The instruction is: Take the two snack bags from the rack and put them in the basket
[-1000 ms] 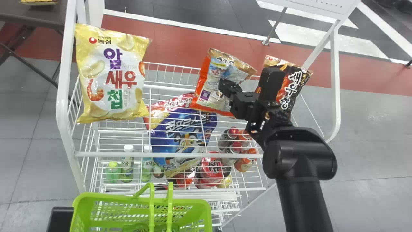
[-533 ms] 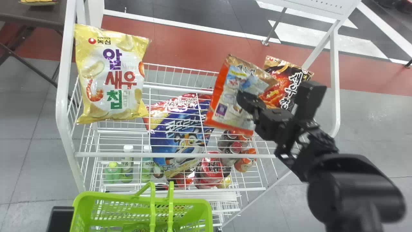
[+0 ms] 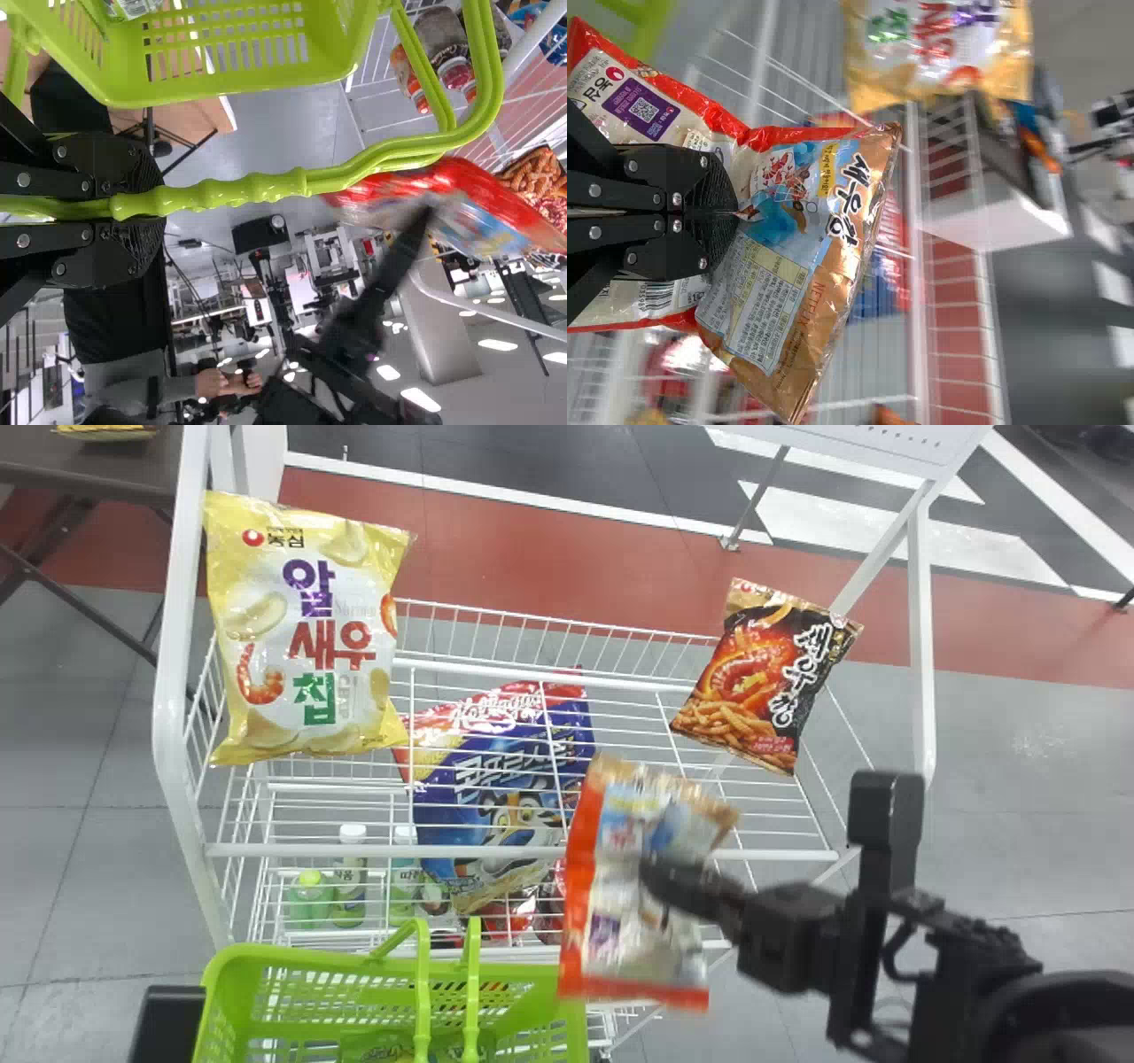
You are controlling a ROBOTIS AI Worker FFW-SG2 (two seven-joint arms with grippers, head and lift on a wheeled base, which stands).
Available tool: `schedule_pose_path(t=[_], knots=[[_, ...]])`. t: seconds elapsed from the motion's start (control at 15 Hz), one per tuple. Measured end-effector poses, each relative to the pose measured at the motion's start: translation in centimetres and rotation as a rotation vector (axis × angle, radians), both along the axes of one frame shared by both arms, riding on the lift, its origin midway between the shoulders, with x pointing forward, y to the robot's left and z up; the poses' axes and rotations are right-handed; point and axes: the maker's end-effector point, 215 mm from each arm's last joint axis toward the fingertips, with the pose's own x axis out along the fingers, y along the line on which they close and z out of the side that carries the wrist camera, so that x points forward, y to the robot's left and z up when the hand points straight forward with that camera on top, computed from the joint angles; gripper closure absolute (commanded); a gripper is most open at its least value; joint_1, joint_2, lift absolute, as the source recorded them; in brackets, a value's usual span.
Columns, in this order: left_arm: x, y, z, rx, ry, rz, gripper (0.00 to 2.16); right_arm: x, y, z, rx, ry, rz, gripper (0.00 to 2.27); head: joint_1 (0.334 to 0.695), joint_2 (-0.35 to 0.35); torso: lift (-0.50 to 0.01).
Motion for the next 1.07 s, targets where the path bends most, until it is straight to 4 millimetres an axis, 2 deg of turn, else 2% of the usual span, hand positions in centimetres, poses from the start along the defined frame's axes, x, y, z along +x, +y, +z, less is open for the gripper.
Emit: schedule_pose_path(t=[0.2, 0.33, 0.47, 0.8, 0.87, 0.93, 1.0, 1.07], knots=[[-0.1, -0.1, 0.5, -0.004, -0.006, -0.003, 1.57, -5.7, 3.2, -3.3, 0.067, 0.202, 0.055, 2.22, 0.695, -0.350, -0.009], [-0.5, -0.1, 1.0, -0.010, 0.003, -0.014, 1.57, -7.9, 5.1, -5.3, 0.107, 0.288, 0.083, 2.22, 0.695, -0.350, -0.009], [-0.9, -0.2, 1.5, -0.012, 0.005, -0.023, 1.57, -8.5, 7.2, -6.5, 0.138, 0.324, 0.116, 2.22, 0.695, -0.350, -0.009], [-1.6, -0.7, 1.9, -0.020, 0.006, -0.036, 1.57, -7.4, 12.8, -8.8, 0.107, 0.320, 0.211, 2.21, 0.695, -0.350, -0.009], [-1.8, -0.8, 1.9, -0.022, 0.008, -0.038, 1.57, -7.5, 13.5, -9.4, 0.101, 0.329, 0.220, 1.85, 0.695, -0.350, -0.009], [-1.9, -0.8, 2.0, -0.026, 0.010, -0.039, 1.57, -7.8, 13.8, -10.1, 0.078, 0.345, 0.219, 0.99, 0.695, -0.350, -0.009], [-2.0, -0.8, 2.1, -0.031, 0.011, -0.039, 1.57, -8.5, 13.6, -10.9, 0.051, 0.372, 0.218, 0.00, 0.695, -0.350, -0.009], [-2.0, -0.7, 2.1, -0.034, 0.013, -0.037, 1.57, -9.2, 13.1, -11.4, 0.023, 0.401, 0.215, 0.00, 0.695, -0.350, -0.009]])
